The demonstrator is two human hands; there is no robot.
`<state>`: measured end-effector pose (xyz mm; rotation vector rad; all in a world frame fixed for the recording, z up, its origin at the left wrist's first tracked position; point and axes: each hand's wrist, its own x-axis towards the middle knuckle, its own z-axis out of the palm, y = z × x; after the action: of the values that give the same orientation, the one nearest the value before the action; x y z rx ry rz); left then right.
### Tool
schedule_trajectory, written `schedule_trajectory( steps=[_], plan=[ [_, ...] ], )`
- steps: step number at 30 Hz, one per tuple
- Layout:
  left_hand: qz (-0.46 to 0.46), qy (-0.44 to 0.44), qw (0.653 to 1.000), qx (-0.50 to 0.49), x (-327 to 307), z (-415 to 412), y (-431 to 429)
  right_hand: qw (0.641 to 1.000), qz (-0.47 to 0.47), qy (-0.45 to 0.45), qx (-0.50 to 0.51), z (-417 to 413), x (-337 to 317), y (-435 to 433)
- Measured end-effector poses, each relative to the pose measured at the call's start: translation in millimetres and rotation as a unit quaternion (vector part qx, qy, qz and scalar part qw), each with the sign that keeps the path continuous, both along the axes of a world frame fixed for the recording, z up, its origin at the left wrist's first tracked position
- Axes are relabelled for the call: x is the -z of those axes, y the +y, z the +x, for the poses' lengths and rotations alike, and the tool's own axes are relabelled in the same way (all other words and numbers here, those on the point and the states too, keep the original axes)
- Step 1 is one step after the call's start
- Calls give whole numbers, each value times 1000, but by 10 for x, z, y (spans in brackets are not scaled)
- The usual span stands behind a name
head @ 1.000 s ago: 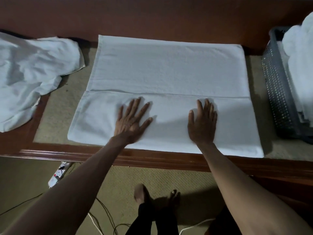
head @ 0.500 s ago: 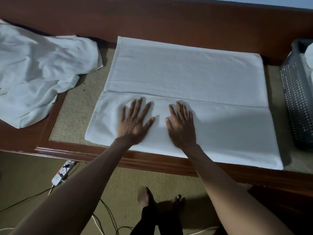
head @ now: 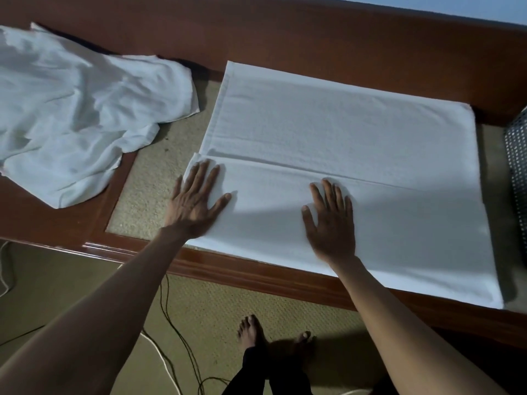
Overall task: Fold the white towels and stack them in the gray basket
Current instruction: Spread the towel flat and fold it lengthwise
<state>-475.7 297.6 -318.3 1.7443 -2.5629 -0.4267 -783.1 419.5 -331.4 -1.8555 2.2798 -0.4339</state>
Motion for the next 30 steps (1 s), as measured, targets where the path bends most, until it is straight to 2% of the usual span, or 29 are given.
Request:
schedule_trajectory(
  steps=[6, 9, 12, 14, 17, 22, 27, 30],
  plan=[
    [0, 13, 999, -30, -19, -49, 15, 1000, -14, -10, 3, -1, -13, -2],
    [1, 45, 995, -89, -19, -120, -35, 1000, -9, -13, -2, -5, -1, 3],
    [-77, 105, 978, -161, -103, -375, -160, 1000, -17, -14, -6, -62, -10, -26],
    [-139, 115, 969, -172, -176, -638, -290, 997, -69, -21, -19, -182, -70, -127],
    [-142, 152, 967, -150, -334, -1112, -496, 992, -122, -41, -10, -509, -193, -377],
    [-80, 168, 981, -59, -498, -1937, -970, 996, -70, -41, 20, -1284, -412, -992],
    [14, 83, 996, 22, -512, -2604, -1585, 998, 51, -2, 40, -1996, -538, -1630],
    [34, 31, 998, 46, -471, -2821, -1921, 995, 94, 16, 35, -2300, -527, -1931]
  ],
)
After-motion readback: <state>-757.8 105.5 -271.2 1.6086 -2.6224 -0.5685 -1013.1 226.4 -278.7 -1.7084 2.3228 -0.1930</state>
